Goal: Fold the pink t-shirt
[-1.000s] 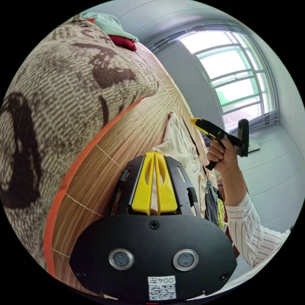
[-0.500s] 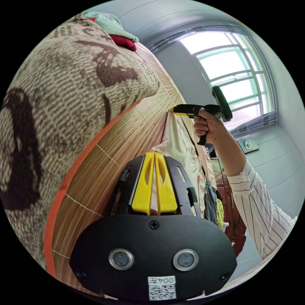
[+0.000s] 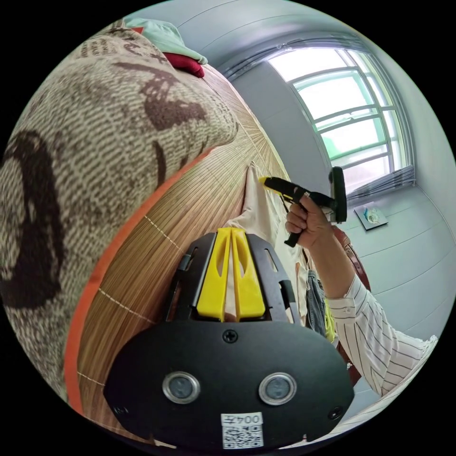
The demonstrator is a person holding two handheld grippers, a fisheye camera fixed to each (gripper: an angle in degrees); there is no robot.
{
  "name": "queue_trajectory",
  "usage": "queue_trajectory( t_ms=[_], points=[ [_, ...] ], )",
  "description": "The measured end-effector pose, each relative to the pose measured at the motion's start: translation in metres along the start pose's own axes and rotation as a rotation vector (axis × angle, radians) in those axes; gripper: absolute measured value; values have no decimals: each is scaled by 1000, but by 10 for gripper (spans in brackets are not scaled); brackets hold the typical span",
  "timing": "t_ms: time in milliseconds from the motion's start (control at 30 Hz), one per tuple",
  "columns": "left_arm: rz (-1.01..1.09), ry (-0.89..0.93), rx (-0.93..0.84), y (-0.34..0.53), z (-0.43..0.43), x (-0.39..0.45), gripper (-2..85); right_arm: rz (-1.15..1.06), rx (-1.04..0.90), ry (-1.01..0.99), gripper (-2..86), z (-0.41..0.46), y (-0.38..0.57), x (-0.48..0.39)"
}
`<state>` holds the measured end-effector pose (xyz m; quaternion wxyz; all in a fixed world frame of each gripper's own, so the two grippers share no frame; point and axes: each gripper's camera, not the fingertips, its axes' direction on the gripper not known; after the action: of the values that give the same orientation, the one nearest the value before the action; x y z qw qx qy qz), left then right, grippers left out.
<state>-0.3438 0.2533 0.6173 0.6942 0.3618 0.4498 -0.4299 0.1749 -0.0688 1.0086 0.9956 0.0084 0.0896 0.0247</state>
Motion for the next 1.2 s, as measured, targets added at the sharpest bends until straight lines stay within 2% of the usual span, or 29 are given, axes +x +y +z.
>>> queue_trajectory(
  t_ms=[67, 167, 233, 367, 500, 600, 633, 700, 800, 867, 900, 967, 1033, 1067, 1100, 1133, 1200],
  points=[
    [-2, 4, 2, 2, -3, 3, 2, 43, 142, -74, -5, -39, 29, 0],
    [22, -17, 24, 8, -11, 16, 2, 75, 272, -73, -5, -96, 95, -7],
    [125, -18, 81, 16, -25, 39, 3, 88, 250, -76, -3, -116, 147, -11],
    [332, -9, 129, 33, -41, 85, 5, 153, 139, 64, 4, -149, 295, -10],
    [488, -76, 32, 42, -17, 129, 6, 198, 24, 216, 9, -159, 404, -19],
    [516, -227, -175, 33, 26, 146, 6, 195, -56, 288, 11, -155, 453, -27],
    [496, -230, -249, 28, 36, 147, 6, 187, -16, 298, 10, -156, 466, -29],
    [498, -243, -288, 26, 37, 150, 6, 219, 16, 261, 11, -159, 476, -24],
    [515, -166, -234, 33, -13, 171, 7, 325, -9, 134, 10, -182, 482, -4],
    [543, -69, -156, 45, -68, 189, 7, 377, 223, 175, 4, -242, 515, -8],
    [572, 9, -73, 58, -114, 198, 7, 385, 287, 188, 3, -259, 527, -11],
    [620, 113, 107, 90, -196, 205, 7, 394, 537, 240, 2, -322, 582, -30],
    [658, 158, 392, 147, -298, 197, 8, 378, 598, 238, 5, -352, 619, -43],
    [651, 177, 432, 158, -315, 192, 9, 388, 588, 183, 12, -363, 640, -45],
    [641, 264, 456, 175, -342, 175, 10, 401, 571, 136, 15, -367, 650, -44],
    [604, 385, 384, 183, -355, 154, 12, 433, 530, 20, 20, -369, 669, -38],
    [521, 466, 297, 198, -363, 123, 14, 474, 499, -116, 26, -366, 699, -32]
  ],
)
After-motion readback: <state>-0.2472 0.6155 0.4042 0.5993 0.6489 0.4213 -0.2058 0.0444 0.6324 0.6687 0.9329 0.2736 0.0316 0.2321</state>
